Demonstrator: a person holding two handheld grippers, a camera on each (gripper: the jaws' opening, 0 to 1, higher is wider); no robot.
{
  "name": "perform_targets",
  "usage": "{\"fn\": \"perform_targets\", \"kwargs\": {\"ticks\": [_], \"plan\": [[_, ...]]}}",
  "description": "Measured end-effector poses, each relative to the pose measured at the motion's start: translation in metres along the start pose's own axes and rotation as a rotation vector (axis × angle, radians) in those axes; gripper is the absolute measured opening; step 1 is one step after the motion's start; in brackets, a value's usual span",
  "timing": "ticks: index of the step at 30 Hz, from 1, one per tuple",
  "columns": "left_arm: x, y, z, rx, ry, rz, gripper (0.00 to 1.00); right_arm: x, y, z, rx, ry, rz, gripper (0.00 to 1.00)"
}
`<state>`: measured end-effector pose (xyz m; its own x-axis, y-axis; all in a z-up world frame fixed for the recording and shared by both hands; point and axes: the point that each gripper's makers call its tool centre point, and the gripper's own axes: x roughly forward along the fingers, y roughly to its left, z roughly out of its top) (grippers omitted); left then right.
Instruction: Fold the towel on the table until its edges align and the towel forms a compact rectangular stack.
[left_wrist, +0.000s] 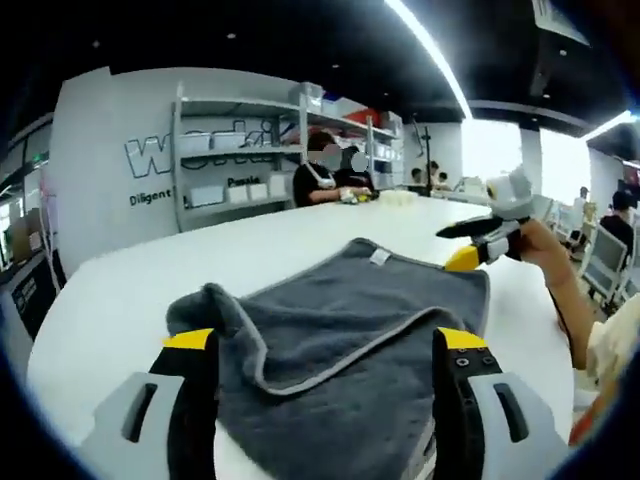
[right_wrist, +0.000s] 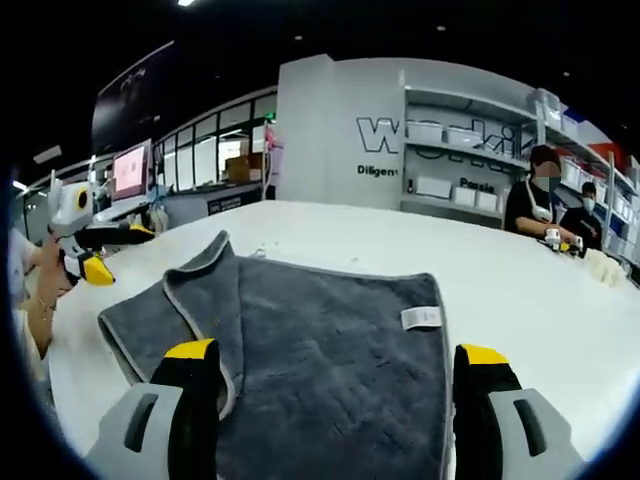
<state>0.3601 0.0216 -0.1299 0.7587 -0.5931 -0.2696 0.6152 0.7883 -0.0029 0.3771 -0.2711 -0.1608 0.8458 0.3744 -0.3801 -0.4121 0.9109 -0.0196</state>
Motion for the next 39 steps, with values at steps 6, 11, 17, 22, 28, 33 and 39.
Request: {"fn": "perform_targets", "kwargs": {"ticks": [6, 11, 17, 22, 28, 33, 39], "plan": [[-0.027, 0.045, -0.007, -0.057, -0.009, 0.047, 0.95, 0.007, 0.004, -0.009, -0.012, 0.035, 0.003, 0.99], [-0.042, 0.073, -0.024, -0.075, -0.011, 0.107, 0.94, 0.012, 0.010, -0.010, -0.027, 0.038, 0.015, 0.99], [-0.048, 0.088, -0.052, -0.092, 0.039, 0.150, 0.93, 0.024, 0.027, -0.016, -0.042, 0.055, 0.073, 0.99], [-0.052, 0.089, -0.059, -0.087, 0.055, 0.145, 0.93, 0.033, 0.046, -0.014, -0.037, 0.023, 0.151, 0.98], [-0.059, 0.091, -0.051, -0.134, 0.015, 0.136, 0.93, 0.038, 0.059, -0.006, -0.040, -0.022, 0.194, 0.97], [-0.063, 0.094, -0.045, -0.166, -0.022, 0.137, 0.91, 0.043, 0.085, 0.024, -0.015, -0.165, 0.250, 0.87], [-0.065, 0.098, -0.041, -0.191, -0.046, 0.143, 0.90, 0.052, 0.139, 0.048, 0.040, -0.183, 0.367, 0.81]]}}
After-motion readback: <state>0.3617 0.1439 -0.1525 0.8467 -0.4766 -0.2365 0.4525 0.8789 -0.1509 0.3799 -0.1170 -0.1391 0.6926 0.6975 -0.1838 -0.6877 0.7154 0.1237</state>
